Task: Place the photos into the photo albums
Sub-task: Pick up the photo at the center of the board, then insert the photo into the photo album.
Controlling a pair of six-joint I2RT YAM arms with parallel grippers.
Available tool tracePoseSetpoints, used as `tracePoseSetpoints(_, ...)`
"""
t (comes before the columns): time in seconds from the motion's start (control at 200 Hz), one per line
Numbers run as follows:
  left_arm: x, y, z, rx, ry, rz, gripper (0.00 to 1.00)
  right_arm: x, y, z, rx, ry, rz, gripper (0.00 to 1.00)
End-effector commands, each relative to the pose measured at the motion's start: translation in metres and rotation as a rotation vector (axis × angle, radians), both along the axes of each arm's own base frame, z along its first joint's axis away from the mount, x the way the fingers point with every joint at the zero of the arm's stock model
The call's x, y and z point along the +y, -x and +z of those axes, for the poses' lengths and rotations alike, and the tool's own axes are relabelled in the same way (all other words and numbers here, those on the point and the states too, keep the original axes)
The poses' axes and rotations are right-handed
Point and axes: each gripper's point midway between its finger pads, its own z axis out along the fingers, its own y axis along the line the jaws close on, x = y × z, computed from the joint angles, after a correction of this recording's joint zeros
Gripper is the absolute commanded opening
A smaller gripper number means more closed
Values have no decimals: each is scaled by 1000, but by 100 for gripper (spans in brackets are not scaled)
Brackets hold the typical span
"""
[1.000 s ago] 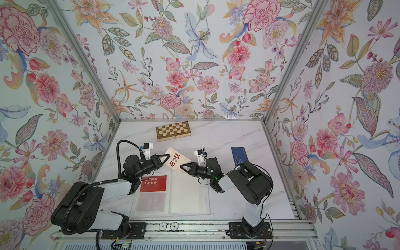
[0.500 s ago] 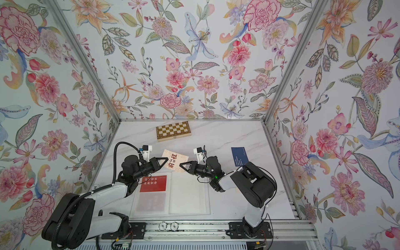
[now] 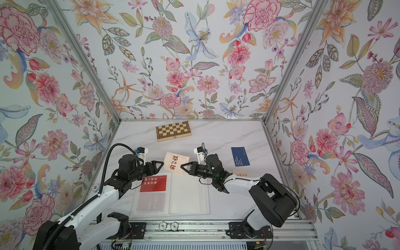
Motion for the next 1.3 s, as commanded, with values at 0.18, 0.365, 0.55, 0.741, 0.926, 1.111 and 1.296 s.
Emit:
tracePoseSetpoints(0.18,29,25,-38,123,-193,33,65,-22,30,-34,105,293,14,0)
tracePoseSetpoints(0.365,34,33,-50,160,-229,42,65,-17,48,-36,110,383,66,0)
tracePoseSetpoints(0.55,39,37,-60,183,-261,47,65,-13,66,-49,141,477,106,0)
tracePoseSetpoints(0.741,42,40,-67,195,-283,58,65,-9,87,-59,160,555,144,0)
tracePoseSetpoints(0.926,43,39,-68,193,-294,56,65,-10,99,-66,178,606,158,0)
tracePoseSetpoints(1.111,43,39,-74,205,-305,50,65,-14,107,-65,185,635,164,0)
tracePoseSetpoints(1.296,44,41,-82,223,-316,47,65,-18,111,-62,187,658,159,0)
